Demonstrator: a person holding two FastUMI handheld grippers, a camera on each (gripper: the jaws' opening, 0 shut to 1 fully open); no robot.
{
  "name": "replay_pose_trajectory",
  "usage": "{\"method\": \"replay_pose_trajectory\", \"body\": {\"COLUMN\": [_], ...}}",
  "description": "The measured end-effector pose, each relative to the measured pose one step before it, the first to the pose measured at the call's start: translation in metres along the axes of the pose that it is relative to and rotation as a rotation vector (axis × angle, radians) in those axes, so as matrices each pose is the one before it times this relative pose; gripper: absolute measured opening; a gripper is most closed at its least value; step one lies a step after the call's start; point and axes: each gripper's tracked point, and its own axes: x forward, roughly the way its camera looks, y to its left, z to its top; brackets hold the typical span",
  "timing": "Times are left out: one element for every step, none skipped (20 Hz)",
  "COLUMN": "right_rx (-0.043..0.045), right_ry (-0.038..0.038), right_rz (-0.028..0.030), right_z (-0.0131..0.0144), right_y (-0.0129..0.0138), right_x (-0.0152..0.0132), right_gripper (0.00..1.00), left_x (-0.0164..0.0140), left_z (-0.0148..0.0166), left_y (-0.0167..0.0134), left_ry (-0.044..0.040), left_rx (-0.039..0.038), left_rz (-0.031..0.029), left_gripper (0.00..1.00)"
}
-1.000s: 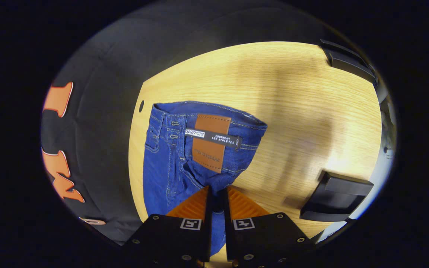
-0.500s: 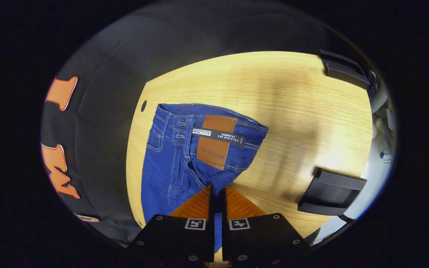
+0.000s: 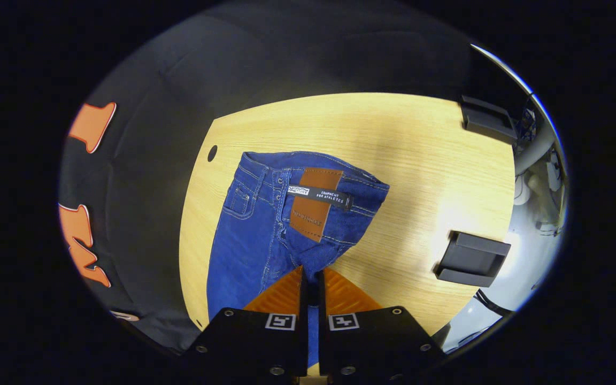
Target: Grasp the waist and the cuffs of the jeans and fold them to make the two legs overlap; first hold the waist and fold one-third of the jeans toward the cuffs, then hold the cuffs and fold the remaining one-third in the same direction to finish folding.
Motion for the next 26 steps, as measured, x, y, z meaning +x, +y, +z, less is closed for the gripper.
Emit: {"method": "replay_pose_trajectory", "body": {"right_rx": [0.0061,0.0069,-0.00357,-0.00314,0.00172,0.00718,0.00228,0.01135,0.00372,0.00666,0.00945,0.00984,0.00902,0.00829,0.00666,0.00585,0.01221,0.00654,0.0011,-0.00296,-0.002,-0.00287,0.00064,-0.00275,-0.00482,-0.01444], "right_ry": [-0.00199,-0.00219,-0.00588,-0.00541,0.00381,0.00521,0.01254,0.00845,0.01812,0.0129,0.01731,0.00859,0.01689,0.00903,0.01048,0.00901,0.00944,0.00424,0.01068,0.00604,0.00421,0.00181,0.00657,0.01151,0.00691,0.00374], "right_rz": [-0.01087,-0.00182,-0.00088,0.00295,-0.00254,0.00061,-0.00739,0.00365,0.0013,-0.00486,-0.00674,0.00174,0.00256,0.00473,-0.00099,-0.00422,-0.00091,0.00078,0.00183,0.01168,0.0113,0.00944,0.00678,0.00396,0.00108,-0.00347], "right_z": [-0.00152,0.00088,0.00107,0.00135,0.00027,0.00164,-0.00002,0.00295,0.00289,0.00312,0.00188,0.0035,0.00139,0.00326,0.00273,0.00293,0.00279,0.00405,0.00222,0.00314,0.00439,0.00456,0.00316,0.00372,0.00296,-0.00247], "right_y": [0.00631,0.00794,0.00812,0.00707,0.00564,0.00552,0.00106,0.00569,0.00555,0.00299,0.00239,0.006,0.0061,0.00938,0.00643,0.00807,0.00947,0.00966,0.00899,0.01088,0.01169,0.01099,0.01071,0.00898,0.00487,0.00283], "right_x": [-0.00202,-0.00378,-0.00219,-0.0018,-0.00096,0.00015,0.001,0.00231,0.00467,0.00381,0.00358,0.00432,0.00378,0.00509,0.00554,0.00663,0.00561,0.00716,0.0071,0.00533,0.00313,0.00432,0.00546,0.00552,0.00307,0.00534], "right_gripper": [0.08,0.08,0.08,0.08,0.08,0.08,0.08,0.08,0.08,0.08,0.08,0.08,0.08,0.08,0.08,0.08,0.08,0.08,0.08,0.08,0.08,0.08,0.08,0.08,0.08,0.08], "left_x": [-0.00088,-0.00398,-0.00238,-0.00209,0.00201,-0.00144,0.00335,0.00138,0.00421,-0.00003,0.00099,-0.00012,0.00165,0.0011,0.0039,0.00649,0.01397,0.01071,0.01299,0.01228,0.01211,0.01303,0.01025,0.01058,0.00528,0.00229], "left_z": [0.00217,0.00141,0.00126,0.00511,0.00089,0.00341,0.00276,0.00278,0.00357,0.00292,0.00459,0.00617,0.00547,0.005,0.00622,0.00695,0.00285,0.00577,0.00376,0.00448,0.00335,0.00748,0.00114,0.00359,-0.00112,-0.00098], "left_y": [-0.00855,-0.00876,-0.00575,-0.01238,-0.00818,-0.0117,-0.00646,-0.00719,-0.00469,-0.00557,-0.00767,-0.00779,-0.01034,-0.01521,-0.01152,-0.00703,-0.00598,-0.00867,-0.00738,-0.01167,-0.0117,-0.00711,-0.00115,-0.00035,-0.00028,-0.00375], "left_ry": [0.01294,0.00913,0.00755,0.00077,0.00622,-0.0018,-0.00274,-0.0114,-0.01177,-0.0116,-0.00986,-0.01334,-0.01144,-0.0146,-0.01586,-0.01639,-0.00037,-0.00155,-0.00234,-0.01055,-0.00853,-0.01649,0.00158,-0.00628,0.00664,0.01453], "left_rx": [-0.01663,0.0082,0.01727,0.01408,0.01099,-0.00736,-0.00066,-0.0078,0.00523,-0.01342,-0.00883,-0.01,-0.00335,-0.00068,0.01651,0.02752,0.01484,0.00427,0.01383,0.03593,0.03304,0.0317,0.03511,0.02231,0.02149,0.02171], "left_rz": [0.00268,-0.00493,0.00183,-0.01076,0.00585,-0.01417,0.01265,0.00008,0.01359,0.00567,0.01592,0.00064,0.00451,-0.01845,0.00499,0.00797,0.02439,0.00375,0.01536,-0.01311,-0.01462,0.00236,0.02798,0.01749,0.01082,-0.00295], "left_gripper": [0.0,0.01,0.0,0.0,0.0,0.0,0.0,0.0,0.0,0.0,0.0,0.0,0.0,0.0,0.0,0.0,0.0,0.0,0.0,0.0,0.0,0.0,0.0,0.0,0.0,0.0]}}
